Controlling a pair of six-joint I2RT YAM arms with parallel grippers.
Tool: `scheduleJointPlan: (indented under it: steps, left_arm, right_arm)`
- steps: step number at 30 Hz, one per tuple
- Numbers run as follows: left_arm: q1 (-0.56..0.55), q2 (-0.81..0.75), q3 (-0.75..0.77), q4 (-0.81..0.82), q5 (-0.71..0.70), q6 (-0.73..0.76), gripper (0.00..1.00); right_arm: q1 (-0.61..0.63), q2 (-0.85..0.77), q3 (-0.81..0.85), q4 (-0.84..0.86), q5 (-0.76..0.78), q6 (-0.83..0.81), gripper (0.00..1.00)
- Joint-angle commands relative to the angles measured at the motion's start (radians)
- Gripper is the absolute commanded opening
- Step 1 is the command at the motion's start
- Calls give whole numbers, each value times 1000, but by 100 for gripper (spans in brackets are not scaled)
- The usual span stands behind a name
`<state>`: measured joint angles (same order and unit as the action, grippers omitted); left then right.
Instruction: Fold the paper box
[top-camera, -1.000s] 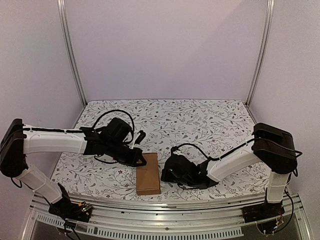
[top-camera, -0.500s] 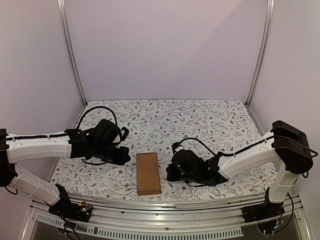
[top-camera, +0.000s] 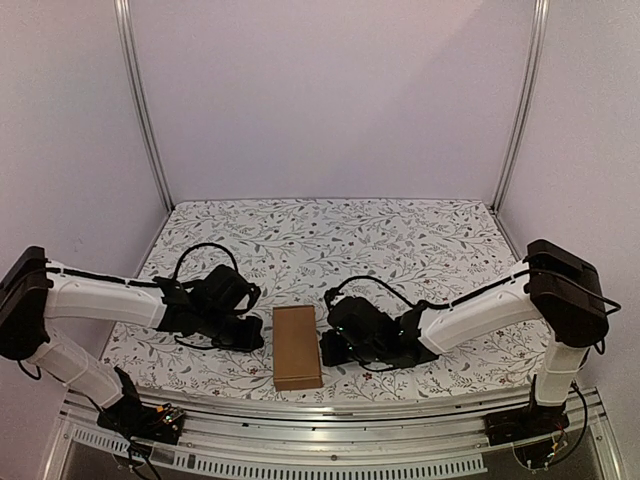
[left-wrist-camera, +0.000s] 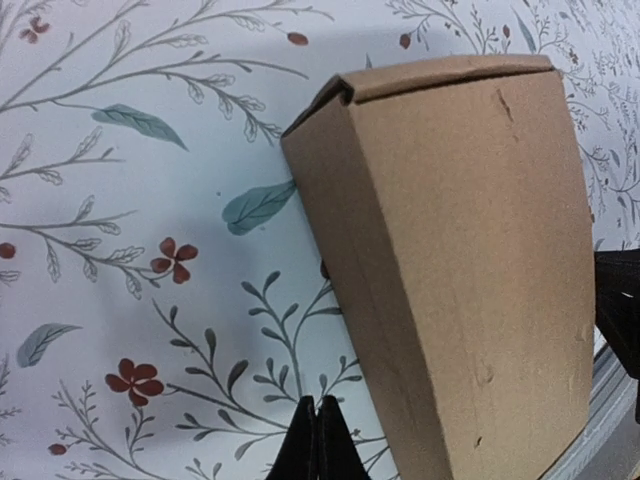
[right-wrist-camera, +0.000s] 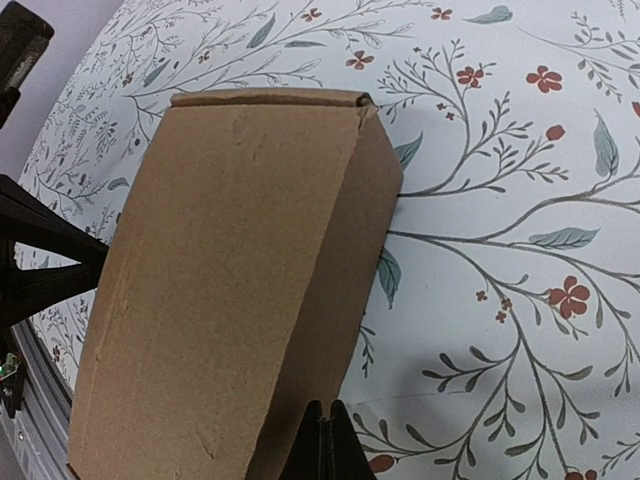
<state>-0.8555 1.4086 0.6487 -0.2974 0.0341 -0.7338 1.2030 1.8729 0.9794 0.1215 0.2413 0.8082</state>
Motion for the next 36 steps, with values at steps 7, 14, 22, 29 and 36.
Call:
scheduleJointPlan:
  steps: [7,14,22,29,36]
  left_arm:
    - [1,170,82,156,92,23,0]
    - [2,280,223,136,109,68,0]
    - [59,428,402,130,139,137,0]
    - [121,558,575,94,197,164,0]
    - [149,571,637,4,119,185,0]
  right_arm:
    - [-37,48,53,-31,-22,-18,0]
    - [-101,69,65,-30,-66,-13,0]
    - [-205,60,70,-31,-102,-47,0]
    - [-301,60,86,-43,-153,-84,0]
    - [-355,55,96,-69,-164,-120,0]
